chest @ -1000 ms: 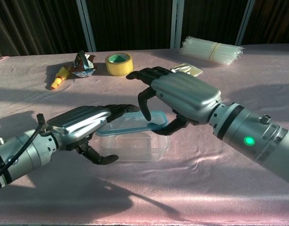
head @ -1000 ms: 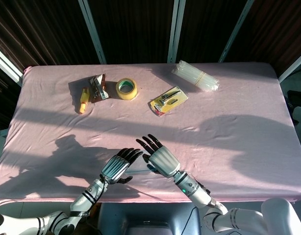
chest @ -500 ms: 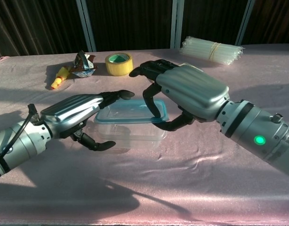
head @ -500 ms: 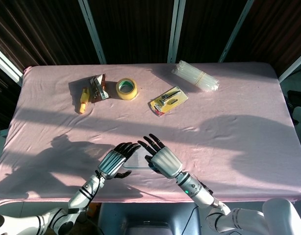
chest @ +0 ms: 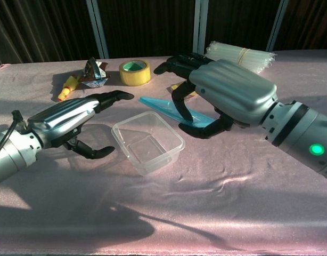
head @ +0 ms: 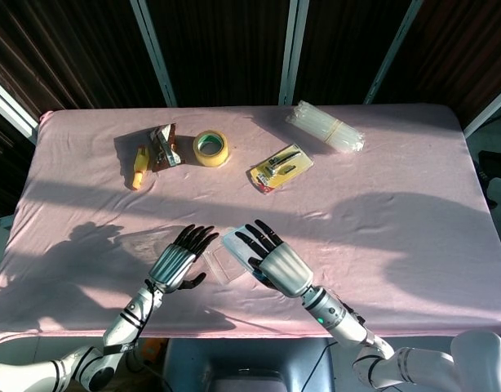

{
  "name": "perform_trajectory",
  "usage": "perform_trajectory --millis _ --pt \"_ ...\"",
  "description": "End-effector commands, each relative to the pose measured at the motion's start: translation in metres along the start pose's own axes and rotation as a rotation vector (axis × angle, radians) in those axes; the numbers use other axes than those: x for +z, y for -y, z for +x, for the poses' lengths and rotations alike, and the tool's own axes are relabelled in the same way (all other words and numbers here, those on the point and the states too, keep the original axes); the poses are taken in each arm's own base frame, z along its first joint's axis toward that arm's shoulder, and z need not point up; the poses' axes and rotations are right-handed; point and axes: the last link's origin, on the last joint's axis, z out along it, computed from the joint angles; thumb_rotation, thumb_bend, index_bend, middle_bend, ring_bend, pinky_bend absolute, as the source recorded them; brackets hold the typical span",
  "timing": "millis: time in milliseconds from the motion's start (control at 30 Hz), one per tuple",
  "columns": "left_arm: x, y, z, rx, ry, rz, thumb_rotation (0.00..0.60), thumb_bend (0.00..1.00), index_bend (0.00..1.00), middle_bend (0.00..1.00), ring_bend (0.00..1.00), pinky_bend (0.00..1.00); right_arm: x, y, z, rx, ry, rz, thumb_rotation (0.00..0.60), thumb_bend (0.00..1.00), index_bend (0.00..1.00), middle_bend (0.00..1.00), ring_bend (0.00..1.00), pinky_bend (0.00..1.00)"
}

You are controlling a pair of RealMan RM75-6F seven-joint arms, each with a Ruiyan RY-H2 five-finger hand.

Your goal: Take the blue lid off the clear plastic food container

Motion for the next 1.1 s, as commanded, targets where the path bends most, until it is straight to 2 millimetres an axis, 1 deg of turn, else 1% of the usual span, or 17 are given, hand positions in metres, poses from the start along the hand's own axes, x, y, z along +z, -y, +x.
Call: perform_trajectory --millis 33,167,267,367,467,567,600,633,667,733,767,800,833,933,1000,1100 --pt "-0.004 0.003 0.006 0.008 -0.023 0.005 0.600 0.30 0.00 0.00 0.00 0.00 -0.007 -0.005 0.004 -0.031 0.001 0.000 0.600 0.70 0.80 0.22 0.06 0.01" --pt "-0.013 0.015 0.018 0.032 -0.058 0.034 0.600 0.30 0.00 0.00 0.00 0.00 -0.021 -0.021 0.008 -0.090 0.021 -0.021 0.600 0.70 0.80 0.22 0.06 0.01" --pt "-0.022 0.028 0.027 0.048 -0.085 0.071 0.600 0.30 0.00 0.00 0.00 0.00 -0.035 -0.038 0.007 -0.161 0.054 -0.050 0.600 0.70 0.80 0.22 0.06 0.01" --pt "-0.031 0.041 0.030 0.047 -0.092 0.113 0.600 0.30 0.00 0.00 0.00 0.00 -0.044 -0.055 -0.002 -0.190 0.105 -0.097 0.600 0.70 0.80 0.22 0.06 0.01" --pt "-0.036 0.049 0.028 0.041 -0.080 0.138 0.600 0.30 0.00 0.00 0.00 0.00 -0.045 -0.061 -0.015 -0.186 0.153 -0.121 0.600 0.70 0.78 0.22 0.06 0.01" --pt "-0.039 0.052 0.026 0.039 -0.075 0.147 0.600 0.30 0.00 0.00 0.00 0.00 -0.045 -0.062 -0.027 -0.191 0.196 -0.124 0.600 0.70 0.66 0.22 0.06 0.01" --pt "-0.040 0.053 0.025 0.040 -0.074 0.149 0.600 0.30 0.00 0.00 0.00 0.00 -0.045 -0.060 -0.031 -0.192 0.209 -0.120 0.600 0.69 0.58 0.22 0.06 0.01" --pt "-0.041 0.054 0.025 0.040 -0.075 0.152 0.600 0.30 0.00 0.00 0.00 0.00 -0.045 -0.058 -0.035 -0.194 0.221 -0.113 0.600 0.67 0.50 0.22 0.06 0.01" --pt "-0.043 0.055 0.025 0.041 -0.075 0.154 0.600 0.30 0.00 0.00 0.00 0.00 -0.046 -0.057 -0.037 -0.193 0.229 -0.113 0.600 0.64 0.44 0.22 0.06 0.01" --pt "-0.046 0.056 0.026 0.045 -0.077 0.157 0.600 0.30 0.00 0.00 0.00 0.00 -0.048 -0.056 -0.040 -0.192 0.250 -0.116 0.600 0.48 0.22 0.17 0.02 0.00" --pt "-0.048 0.056 0.026 0.047 -0.077 0.159 0.600 0.30 0.00 0.00 0.00 0.00 -0.049 -0.056 -0.041 -0.189 0.262 -0.118 0.600 0.42 0.15 0.15 0.01 0.00" --pt "-0.051 0.057 0.026 0.047 -0.078 0.162 0.600 0.30 0.00 0.00 0.00 0.00 -0.051 -0.055 -0.040 -0.185 0.278 -0.120 0.600 0.35 0.07 0.12 0.00 0.00" --pt "-0.054 0.058 0.026 0.046 -0.079 0.165 0.600 0.30 0.00 0.00 0.00 0.00 -0.054 -0.055 -0.039 -0.181 0.291 -0.122 0.600 0.29 0.02 0.09 0.00 0.00" --pt "-0.064 0.059 0.028 0.027 -0.087 0.170 0.600 0.30 0.00 0.00 0.00 0.00 -0.062 -0.054 -0.032 -0.165 0.323 -0.131 0.600 0.19 0.00 0.05 0.00 0.00" --pt "-0.073 0.060 0.030 0.011 -0.100 0.172 0.600 0.30 0.00 0.00 0.00 0.00 -0.070 -0.054 -0.025 -0.161 0.334 -0.131 0.600 0.16 0.00 0.04 0.00 0.00" --pt "-0.091 0.062 0.034 -0.002 -0.120 0.182 0.600 0.30 0.00 0.00 0.00 0.00 -0.087 -0.053 -0.012 -0.119 0.365 -0.139 0.600 0.13 0.00 0.02 0.00 0.00"
